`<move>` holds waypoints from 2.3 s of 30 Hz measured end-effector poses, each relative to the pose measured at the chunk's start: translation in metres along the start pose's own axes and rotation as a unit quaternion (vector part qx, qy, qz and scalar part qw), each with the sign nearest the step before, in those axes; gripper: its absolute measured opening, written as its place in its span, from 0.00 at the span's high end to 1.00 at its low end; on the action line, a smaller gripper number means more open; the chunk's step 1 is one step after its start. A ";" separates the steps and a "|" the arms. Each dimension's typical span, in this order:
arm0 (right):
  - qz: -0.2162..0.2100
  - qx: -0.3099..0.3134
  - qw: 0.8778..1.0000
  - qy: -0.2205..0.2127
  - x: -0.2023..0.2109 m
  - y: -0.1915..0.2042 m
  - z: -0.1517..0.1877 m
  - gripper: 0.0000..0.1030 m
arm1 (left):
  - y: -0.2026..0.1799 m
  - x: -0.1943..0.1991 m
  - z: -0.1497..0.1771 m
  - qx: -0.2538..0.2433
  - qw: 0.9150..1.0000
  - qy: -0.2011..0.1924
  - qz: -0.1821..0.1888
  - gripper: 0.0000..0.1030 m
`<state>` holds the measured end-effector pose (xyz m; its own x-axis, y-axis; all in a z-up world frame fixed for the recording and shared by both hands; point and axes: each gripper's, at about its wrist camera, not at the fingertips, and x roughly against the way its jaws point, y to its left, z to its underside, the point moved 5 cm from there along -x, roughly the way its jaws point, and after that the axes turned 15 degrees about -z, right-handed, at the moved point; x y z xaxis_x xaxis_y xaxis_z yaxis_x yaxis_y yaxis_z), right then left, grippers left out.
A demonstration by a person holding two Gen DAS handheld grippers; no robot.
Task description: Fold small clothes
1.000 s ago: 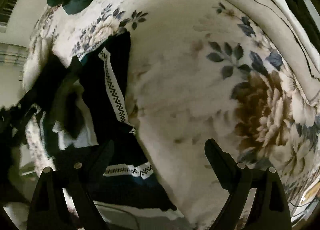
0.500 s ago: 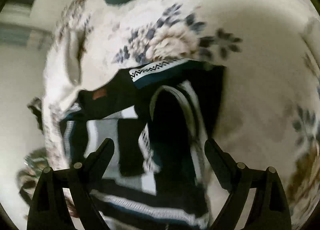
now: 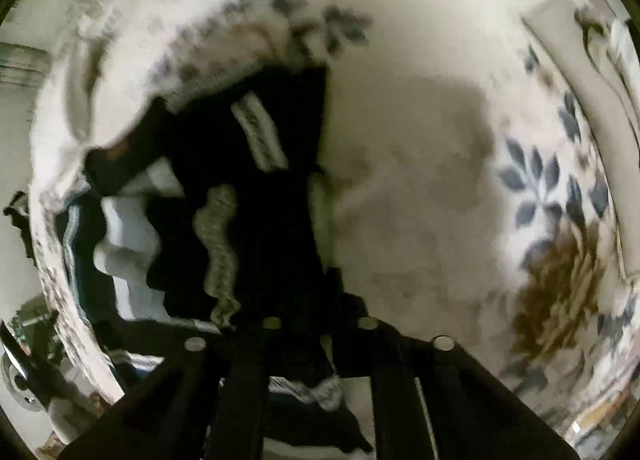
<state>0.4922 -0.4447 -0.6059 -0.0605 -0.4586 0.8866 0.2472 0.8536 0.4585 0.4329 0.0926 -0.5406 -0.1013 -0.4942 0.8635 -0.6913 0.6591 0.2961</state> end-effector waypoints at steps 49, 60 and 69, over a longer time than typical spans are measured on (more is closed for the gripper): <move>-0.152 -0.043 0.987 0.028 -0.033 -0.014 -0.131 0.49 | -0.016 0.048 0.121 -0.113 0.993 -0.018 -0.031 0.04; -0.140 0.036 0.987 0.070 -0.028 -0.035 -0.140 0.86 | -0.005 0.103 0.227 -0.073 0.993 0.031 -0.081 0.04; -0.128 0.079 0.981 0.120 0.048 -0.062 -0.109 0.37 | -0.002 0.166 0.278 -0.077 0.995 0.065 -0.005 0.04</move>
<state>0.5797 -0.5465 -0.5985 0.1322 -0.6917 0.7100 0.1003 0.7219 0.6846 0.2189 -0.1479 -0.5116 0.0057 -0.4304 0.9026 -0.5722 0.7388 0.3560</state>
